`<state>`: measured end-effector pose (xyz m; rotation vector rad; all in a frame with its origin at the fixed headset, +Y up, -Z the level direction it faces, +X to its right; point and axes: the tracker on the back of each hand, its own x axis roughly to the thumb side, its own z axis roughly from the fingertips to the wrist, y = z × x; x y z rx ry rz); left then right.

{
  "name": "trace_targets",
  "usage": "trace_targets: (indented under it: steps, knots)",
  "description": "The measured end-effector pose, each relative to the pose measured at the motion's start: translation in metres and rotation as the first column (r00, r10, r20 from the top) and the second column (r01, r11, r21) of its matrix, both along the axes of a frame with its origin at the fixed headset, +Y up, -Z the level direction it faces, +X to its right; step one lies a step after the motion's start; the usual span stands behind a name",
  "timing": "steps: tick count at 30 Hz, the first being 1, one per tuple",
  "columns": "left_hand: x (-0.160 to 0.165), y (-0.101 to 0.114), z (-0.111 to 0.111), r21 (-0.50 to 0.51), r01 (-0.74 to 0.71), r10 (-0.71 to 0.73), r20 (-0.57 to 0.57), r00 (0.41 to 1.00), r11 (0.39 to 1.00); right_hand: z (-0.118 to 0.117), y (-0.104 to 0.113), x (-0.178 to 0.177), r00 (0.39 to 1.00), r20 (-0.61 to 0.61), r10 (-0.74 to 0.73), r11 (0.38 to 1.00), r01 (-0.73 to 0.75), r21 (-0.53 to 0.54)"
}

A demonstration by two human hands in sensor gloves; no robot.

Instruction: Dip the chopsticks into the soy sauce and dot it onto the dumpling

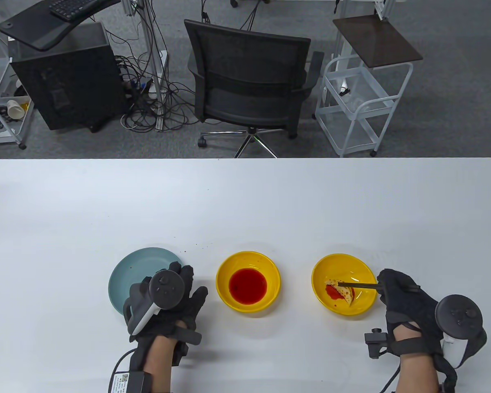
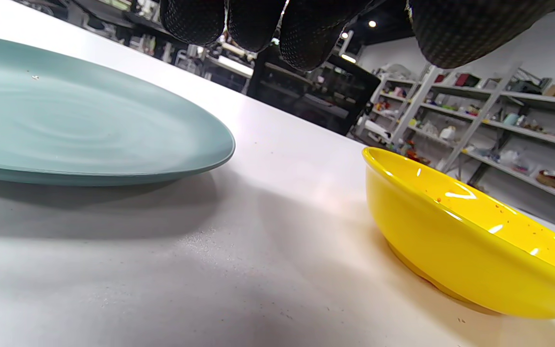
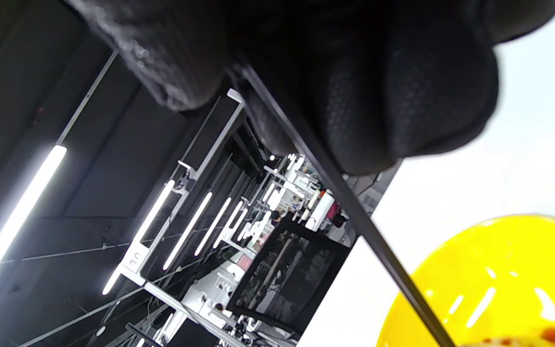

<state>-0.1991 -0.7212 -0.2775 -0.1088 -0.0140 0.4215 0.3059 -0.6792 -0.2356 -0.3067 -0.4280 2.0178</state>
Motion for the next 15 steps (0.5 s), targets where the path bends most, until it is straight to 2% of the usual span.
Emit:
trace_targets:
  steps: [4, 8, 15]
  knots:
    - [0.0001, -0.0003, -0.0001, -0.003, 0.0, 0.0, 0.0, 1.0, 1.0, 0.0029, 0.0024, 0.0042, 1.0, 0.025, -0.011, 1.0, 0.011, 0.009]
    - [0.0003, -0.0002, -0.0002, -0.002, -0.002, 0.002, 0.001, 1.0, 1.0, 0.0025, 0.0037, 0.0004, 1.0, -0.004, -0.011, 0.999, 0.011, 0.032]
    - [-0.0005, 0.0, -0.0001, -0.001, -0.005, 0.005, -0.001, 1.0, 1.0, 0.0012, 0.0022, -0.0023, 1.0, 0.004, 0.02, 1.0, -0.02, 0.01]
